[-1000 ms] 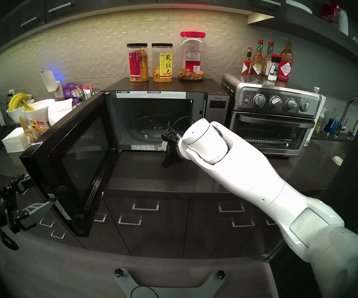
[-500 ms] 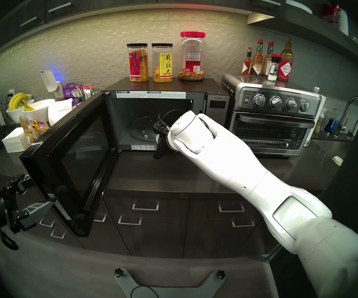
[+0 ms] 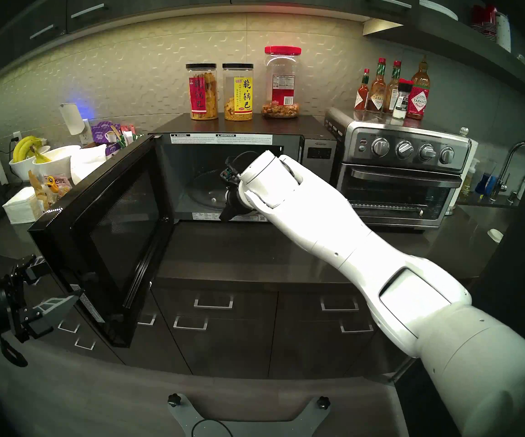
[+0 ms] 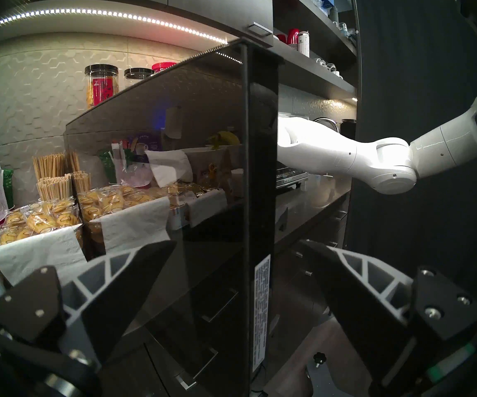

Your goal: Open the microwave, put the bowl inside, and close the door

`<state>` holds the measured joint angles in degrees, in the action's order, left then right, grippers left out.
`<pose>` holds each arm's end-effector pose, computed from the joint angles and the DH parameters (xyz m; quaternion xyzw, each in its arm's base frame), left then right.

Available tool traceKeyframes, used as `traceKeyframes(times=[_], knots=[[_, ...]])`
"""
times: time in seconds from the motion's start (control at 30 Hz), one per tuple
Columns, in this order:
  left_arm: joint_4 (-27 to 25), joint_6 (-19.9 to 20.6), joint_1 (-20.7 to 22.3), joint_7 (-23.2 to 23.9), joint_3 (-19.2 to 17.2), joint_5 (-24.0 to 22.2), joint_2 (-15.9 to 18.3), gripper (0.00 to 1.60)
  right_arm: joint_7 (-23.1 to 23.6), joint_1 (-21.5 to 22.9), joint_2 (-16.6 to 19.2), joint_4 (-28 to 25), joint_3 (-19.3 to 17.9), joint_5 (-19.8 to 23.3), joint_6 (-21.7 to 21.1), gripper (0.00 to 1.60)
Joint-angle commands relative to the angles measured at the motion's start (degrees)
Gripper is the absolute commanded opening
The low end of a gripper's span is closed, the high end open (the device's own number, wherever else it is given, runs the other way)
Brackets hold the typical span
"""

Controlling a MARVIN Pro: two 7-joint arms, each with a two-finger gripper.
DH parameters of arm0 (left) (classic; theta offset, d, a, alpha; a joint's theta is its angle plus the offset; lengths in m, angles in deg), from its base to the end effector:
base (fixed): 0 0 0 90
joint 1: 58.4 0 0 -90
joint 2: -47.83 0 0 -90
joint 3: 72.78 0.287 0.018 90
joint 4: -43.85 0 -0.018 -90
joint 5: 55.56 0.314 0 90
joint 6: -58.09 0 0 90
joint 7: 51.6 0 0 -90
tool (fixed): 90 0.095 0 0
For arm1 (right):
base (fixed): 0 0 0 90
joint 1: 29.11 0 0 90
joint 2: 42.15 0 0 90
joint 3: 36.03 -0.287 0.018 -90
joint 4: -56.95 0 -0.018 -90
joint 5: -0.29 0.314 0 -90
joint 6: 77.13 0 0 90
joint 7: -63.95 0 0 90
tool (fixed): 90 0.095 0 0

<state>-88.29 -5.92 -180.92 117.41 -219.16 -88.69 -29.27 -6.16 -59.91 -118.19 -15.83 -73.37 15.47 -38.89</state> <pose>0.1674 0.1648 -0.1178 0.6697 -0.2973 0.6289 0.2600 0.5433 0.1842 -0.1241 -0.7760 -0.4559 -0.4358 0.0070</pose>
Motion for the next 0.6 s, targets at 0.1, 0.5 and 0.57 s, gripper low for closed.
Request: traceKeyframes(times=[0.1,0.5,0.57], knots=[[-0.3,0.0,0.1,0.3,0.1,-0.5,-0.1,1.6,1.1,4.6,-4.7,4.7,0.6,-1.0,3.1,0.0],[-0.3,0.0,0.1,0.3,0.1,-0.5,-0.1,1.6,2.4,6.5,-7.4,9.9,1.1,-2.5,5.0,0.0],[-0.3,0.0,0.1,0.3,0.1,-0.5,-0.1,1.6,2.6,6.8,-7.9,10.9,1.1,-2.7,5.3,0.0]])
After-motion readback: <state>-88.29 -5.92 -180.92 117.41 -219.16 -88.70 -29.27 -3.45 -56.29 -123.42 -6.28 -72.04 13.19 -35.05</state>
